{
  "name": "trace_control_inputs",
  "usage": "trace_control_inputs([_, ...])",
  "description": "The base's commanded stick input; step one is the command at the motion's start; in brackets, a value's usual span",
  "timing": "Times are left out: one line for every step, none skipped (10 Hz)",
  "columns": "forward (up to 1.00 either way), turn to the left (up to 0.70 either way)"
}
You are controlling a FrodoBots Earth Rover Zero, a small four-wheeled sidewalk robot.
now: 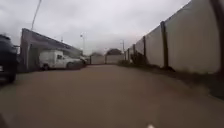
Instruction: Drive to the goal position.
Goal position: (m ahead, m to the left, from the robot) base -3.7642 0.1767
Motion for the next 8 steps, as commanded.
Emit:
trace_control_inputs([1.0,0.08])
trace_control_inputs([1.0,0.27])
trace_control_inputs([1.0,0.06])
trace_control_inputs([1.0,0.0])
trace_control_inputs([1.0,0.0])
trace_control_inputs([1.0,0.0])
trace_control_inputs([1.0,0.0])
trace_control_inputs([1.0,0.0])
